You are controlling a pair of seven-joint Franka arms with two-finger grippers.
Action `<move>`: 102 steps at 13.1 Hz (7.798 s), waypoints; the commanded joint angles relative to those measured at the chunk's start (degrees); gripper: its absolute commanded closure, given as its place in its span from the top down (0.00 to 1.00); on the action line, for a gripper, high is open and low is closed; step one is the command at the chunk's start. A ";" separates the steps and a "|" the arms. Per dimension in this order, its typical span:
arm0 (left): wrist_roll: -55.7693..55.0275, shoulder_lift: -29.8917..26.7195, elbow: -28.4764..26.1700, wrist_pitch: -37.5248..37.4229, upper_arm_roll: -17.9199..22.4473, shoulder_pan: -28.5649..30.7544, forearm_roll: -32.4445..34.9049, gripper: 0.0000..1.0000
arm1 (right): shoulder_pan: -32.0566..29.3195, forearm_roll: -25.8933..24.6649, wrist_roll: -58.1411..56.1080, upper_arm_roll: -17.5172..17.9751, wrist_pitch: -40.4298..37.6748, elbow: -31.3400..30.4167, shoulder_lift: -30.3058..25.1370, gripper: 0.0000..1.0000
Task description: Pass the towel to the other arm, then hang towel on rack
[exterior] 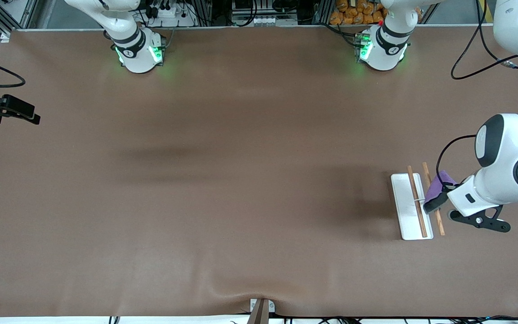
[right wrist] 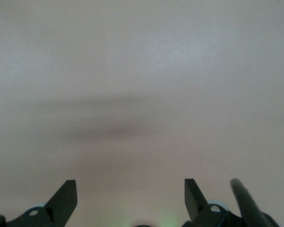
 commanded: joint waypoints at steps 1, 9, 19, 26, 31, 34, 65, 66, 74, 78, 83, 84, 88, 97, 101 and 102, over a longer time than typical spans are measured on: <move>0.50 -1.31 0.36 -1.37 -0.17 1.15 1.47 0.00 | 0.43 -1.14 -1.74 -0.43 0.43 -1.39 -1.71 1.00; 0.95 -1.58 0.18 -2.87 -0.17 2.91 1.56 0.00 | 0.43 -1.14 -1.74 -0.34 -0.80 -1.83 -2.86 1.00; -0.20 -1.15 -0.08 -2.44 -0.53 1.43 1.73 0.00 | 0.34 -1.14 -1.74 -0.43 -0.88 -2.27 -2.86 1.00; -7.22 1.40 0.18 -1.39 -0.61 -1.83 5.86 0.00 | 0.25 -1.14 -2.97 -0.34 -0.71 -2.18 -2.59 1.00; -11.53 2.02 0.36 -0.59 -0.18 -5.60 6.04 0.00 | 0.34 -1.14 -1.48 -0.34 -0.01 -2.18 -2.42 1.00; -11.80 2.28 0.62 -0.59 -0.17 -6.13 6.04 0.00 | 0.25 -1.06 -0.08 -0.34 0.61 -2.53 -2.33 1.00; -19.44 -2.18 1.06 1.61 -1.67 -8.52 1.84 1.00 | 1.56 -5.45 15.55 0.45 3.25 -0.86 -2.24 1.00; -19.44 -3.50 1.06 1.09 -1.67 -7.82 -0.44 1.00 | 2.70 -5.54 15.92 0.36 3.33 -0.77 -2.15 1.00; -19.62 -13.52 1.06 -4.89 -1.23 -4.47 -14.07 1.00 | 2.71 0.09 12.17 0.36 2.37 -1.92 -1.80 1.00; -21.89 -17.31 1.06 -7.79 -1.14 -4.47 -18.74 1.00 | 1.75 0.09 5.57 0.10 2.45 -2.09 -1.98 1.00; -24.28 -21.27 1.06 -10.78 -1.58 -4.56 -19.01 1.00 | 2.62 0.00 5.12 -0.17 1.93 -2.09 -2.07 1.00; -24.19 -21.97 1.06 -10.96 -1.67 -4.56 -19.01 1.00 | 2.62 0.00 5.12 -0.17 1.93 -2.18 -2.07 1.00; -23.49 -23.64 0.97 -13.50 -1.67 -4.47 -19.01 1.00 | 2.54 0.09 5.03 -0.17 2.45 -2.18 -2.07 1.00; -19.71 -28.56 -3.06 -13.60 9.47 -11.23 -22.51 1.00 | 2.71 0.18 2.48 -0.78 6.23 -2.53 -2.07 1.00; -19.62 -30.85 -5.09 -15.26 11.34 -12.38 -24.11 1.00 | 4.64 0.18 2.39 -2.36 6.15 -2.62 -2.07 1.00; -19.53 -31.02 -5.09 -17.09 11.34 -12.55 -23.59 1.00 | 4.64 0.18 2.39 -2.36 6.15 -2.62 -2.07 1.00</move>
